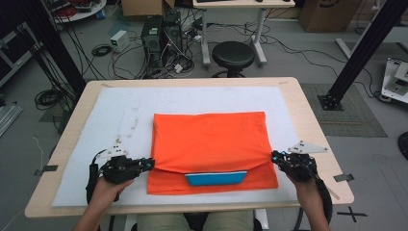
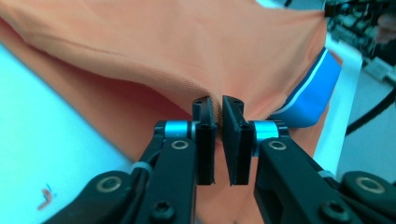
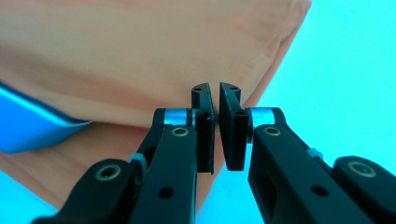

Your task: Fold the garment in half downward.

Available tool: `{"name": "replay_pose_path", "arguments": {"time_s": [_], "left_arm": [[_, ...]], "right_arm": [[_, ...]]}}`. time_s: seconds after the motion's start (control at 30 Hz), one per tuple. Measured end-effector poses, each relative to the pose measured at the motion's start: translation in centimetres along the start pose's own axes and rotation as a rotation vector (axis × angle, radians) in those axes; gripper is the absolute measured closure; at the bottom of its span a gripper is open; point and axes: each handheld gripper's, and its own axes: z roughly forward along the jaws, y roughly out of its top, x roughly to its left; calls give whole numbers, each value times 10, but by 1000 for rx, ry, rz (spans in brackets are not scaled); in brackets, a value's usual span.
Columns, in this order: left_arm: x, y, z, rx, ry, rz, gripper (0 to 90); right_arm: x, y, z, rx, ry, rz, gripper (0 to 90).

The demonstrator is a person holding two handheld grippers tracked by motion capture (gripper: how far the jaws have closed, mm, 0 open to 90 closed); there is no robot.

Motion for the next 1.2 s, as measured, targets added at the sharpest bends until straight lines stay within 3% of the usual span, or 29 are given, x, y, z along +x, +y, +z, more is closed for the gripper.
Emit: {"name": "replay_pose_path", "arguments": {"time_s": [0.07,0.13,0.23,0.57,0.77,0.87,1.07,1.2], "left_arm": [[3,1,1,-10,13,-9,655],[5,2,0,-22,51,-11,514],[11,4,2,-43,106,-13,420],[31,19,25,-83,225,9,363],[46,29,39,-89,253,-9,341],[55,33,46,-71,286,-47,265],[66,47,54,-62,294,-57,243],[73,59,60,-64,293,-57,242]], "right_arm": [[-3,-3,5,13,-7,21,759],[-6,-4,7,8,-7,43,749],[-8,-3,10,2,-15,50,729],[-14,7,31,-13,-16,62,642],[-21,21,42,-23,-30,75,535],[-25,29,50,-26,-39,72,436],[-34,45,71,-18,-68,92,214],[-40,57,85,9,-67,114,202]]}}
